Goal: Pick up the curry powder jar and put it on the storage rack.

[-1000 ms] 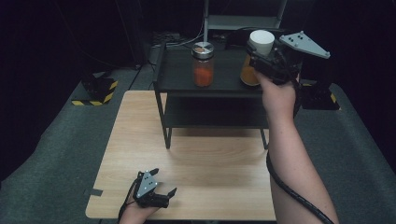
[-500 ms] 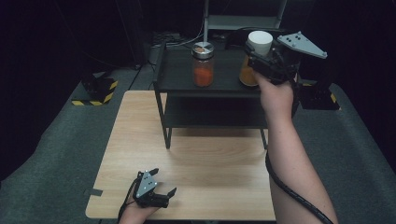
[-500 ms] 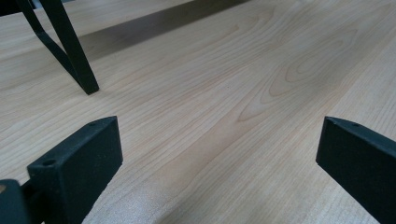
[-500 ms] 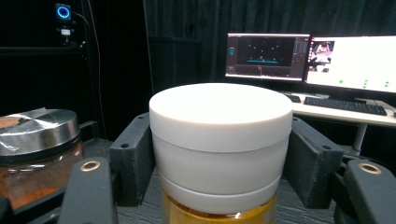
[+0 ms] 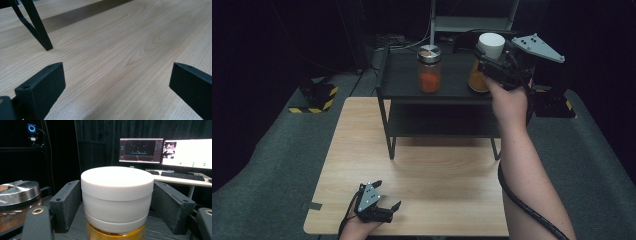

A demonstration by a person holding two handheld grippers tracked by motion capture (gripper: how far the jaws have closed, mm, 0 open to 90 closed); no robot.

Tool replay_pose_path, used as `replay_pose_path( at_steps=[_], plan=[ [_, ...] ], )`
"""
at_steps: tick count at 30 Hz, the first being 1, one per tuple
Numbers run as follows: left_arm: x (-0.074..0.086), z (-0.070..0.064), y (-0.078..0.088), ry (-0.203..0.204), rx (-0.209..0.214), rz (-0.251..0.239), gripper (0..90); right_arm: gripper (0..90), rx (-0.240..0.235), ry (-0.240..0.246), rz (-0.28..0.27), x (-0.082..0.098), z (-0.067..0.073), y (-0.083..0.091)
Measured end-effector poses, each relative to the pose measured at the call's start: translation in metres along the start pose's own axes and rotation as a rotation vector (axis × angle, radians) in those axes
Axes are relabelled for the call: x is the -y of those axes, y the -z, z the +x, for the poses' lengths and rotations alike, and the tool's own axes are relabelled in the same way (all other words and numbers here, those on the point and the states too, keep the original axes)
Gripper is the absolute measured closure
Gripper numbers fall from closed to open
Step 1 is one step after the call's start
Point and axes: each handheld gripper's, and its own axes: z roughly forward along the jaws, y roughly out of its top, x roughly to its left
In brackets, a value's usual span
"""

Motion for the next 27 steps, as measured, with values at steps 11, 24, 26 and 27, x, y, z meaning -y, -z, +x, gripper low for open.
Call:
replay_pose_path(
  at_steps=[11, 24, 26, 27],
  plan=[
    [0.0, -0.001, 0.0, -0.003, -0.002, 0.001, 0.6, 4.8, -0.006, 0.025, 0.022, 0.002, 0.003, 0.005],
    [0.0, -0.001, 0.0, -0.008, 0.0, 0.0, 0.6, 0.0, -0.018, 0.048, 0.032, 0.003, 0.006, 0.018],
    [0.0, -0.002, 0.0, -0.01, -0.002, 0.0, 0.6, 0.0, -0.023, 0.042, 0.032, 0.005, 0.006, 0.02],
    [0.0, -0.002, 0.0, -0.013, -0.003, 0.0, 0.6, 0.0, -0.024, 0.039, 0.031, 0.006, 0.005, 0.021]
  ],
)
